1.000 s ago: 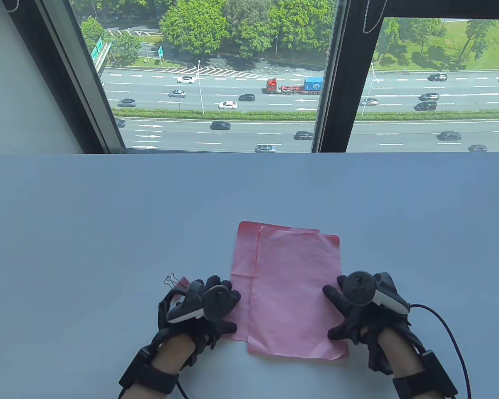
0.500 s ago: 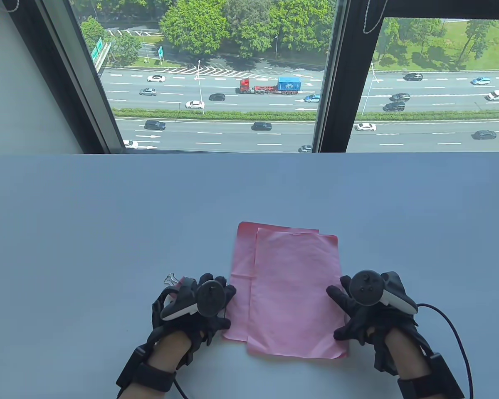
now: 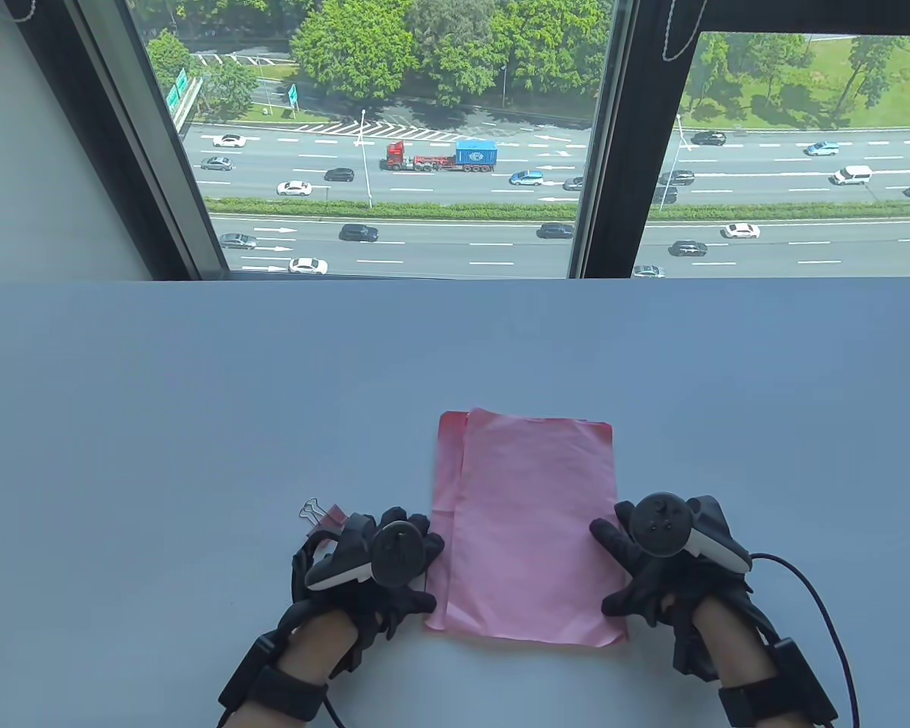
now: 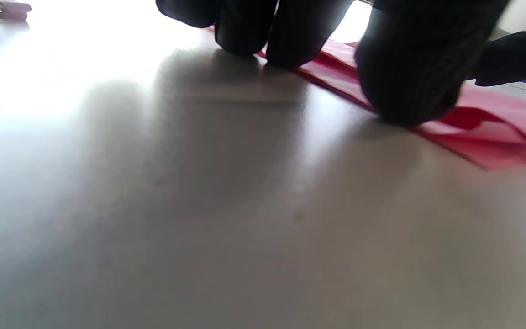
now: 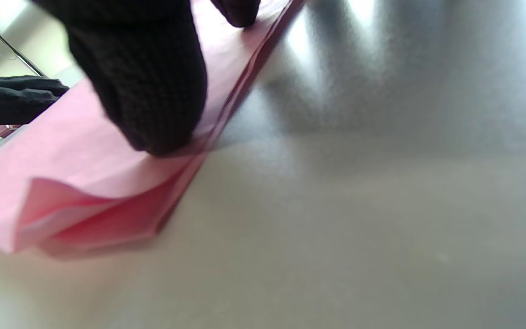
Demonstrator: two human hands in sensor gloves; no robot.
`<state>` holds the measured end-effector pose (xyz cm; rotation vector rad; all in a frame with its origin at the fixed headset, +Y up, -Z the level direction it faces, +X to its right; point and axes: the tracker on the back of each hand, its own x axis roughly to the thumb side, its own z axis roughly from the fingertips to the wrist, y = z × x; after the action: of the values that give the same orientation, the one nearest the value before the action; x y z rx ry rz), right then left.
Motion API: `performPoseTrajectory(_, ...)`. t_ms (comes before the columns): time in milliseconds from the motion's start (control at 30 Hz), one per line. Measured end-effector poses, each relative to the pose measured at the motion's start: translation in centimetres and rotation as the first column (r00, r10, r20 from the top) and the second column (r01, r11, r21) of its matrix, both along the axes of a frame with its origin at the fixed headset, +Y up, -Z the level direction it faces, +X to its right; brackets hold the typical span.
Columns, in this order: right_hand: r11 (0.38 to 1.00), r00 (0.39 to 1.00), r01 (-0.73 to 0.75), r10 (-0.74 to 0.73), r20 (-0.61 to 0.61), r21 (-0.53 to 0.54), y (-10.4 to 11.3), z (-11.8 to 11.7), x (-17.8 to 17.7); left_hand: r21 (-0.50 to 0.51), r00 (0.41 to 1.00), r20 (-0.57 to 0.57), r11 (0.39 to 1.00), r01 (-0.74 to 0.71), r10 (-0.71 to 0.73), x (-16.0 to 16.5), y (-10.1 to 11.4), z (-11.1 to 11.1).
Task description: Clip paper with binder clip (Left hand to clip)
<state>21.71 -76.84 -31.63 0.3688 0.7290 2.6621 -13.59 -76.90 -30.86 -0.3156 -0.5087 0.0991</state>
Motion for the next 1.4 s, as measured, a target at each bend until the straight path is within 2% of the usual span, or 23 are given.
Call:
performPoseTrajectory(133,1.000,1.000,0.008,-0.008,-0.002,0.007,-0.1,-0.1,-0.1,-0.017,1.000,-0.012,1.000,0.000,0.000,-0.1,0.0,-0.1)
performPoseTrajectory(267,1.000,1.000,0.018,-0.018,-0.003,0.015,-0.1,-0.1,-0.1,-0.043,0.996,-0.066,0.997,0.062,-0.065,-0.4,-0.1,-0.2)
performPoseTrajectory(333,0.999,0.999,0.041,-0.041,0.006,0.003,0.1,-0.2,0.2,-0.049,0.995,-0.085,0.998,0.038,-0.042,-0.7,-0.3,-0.3)
performPoseTrajectory(400,0.998,0.998,0.063,-0.063,0.016,0.003,0.5,-0.2,0.5,-0.049,0.996,-0.086,0.998,0.035,-0.039,-0.8,-0.3,-0.3)
performPoseTrajectory(567,1.000,1.000,-0.023,0.023,0.014,-0.014,0.3,0.0,1.0,-0.047,0.998,-0.060,0.999,0.026,-0.029,-0.7,-0.3,-0.4)
performPoseTrajectory(967,1.000,1.000,0.001,-0.002,0.019,0.014,-0.4,-0.2,-0.3,-0.106,0.998,-0.060,0.994,0.027,-0.033,-0.8,-0.3,-0.3)
performPoseTrajectory(1167,0.999,0.999,0.035,-0.035,0.015,0.013,-0.1,-0.3,-0.1,-0.071,0.995,-0.093,0.997,0.027,-0.033,-1.3,0.2,-0.4)
performPoseTrajectory(1233,0.991,0.993,0.114,-0.116,0.028,0.066,0.6,-0.3,0.3,-0.027,0.993,-0.112,0.999,-0.035,0.031,-1.6,0.8,-0.5)
performPoseTrajectory(1333,0.991,0.997,0.061,-0.065,0.036,0.118,1.6,0.1,0.6,-0.036,0.993,-0.117,0.999,-0.033,0.029,-1.9,1.3,-0.4)
performPoseTrajectory(1400,0.985,0.995,0.092,-0.098,0.034,0.144,2.0,0.4,0.6,-0.048,0.992,-0.120,0.998,-0.037,0.031,-2.0,1.4,-0.4)
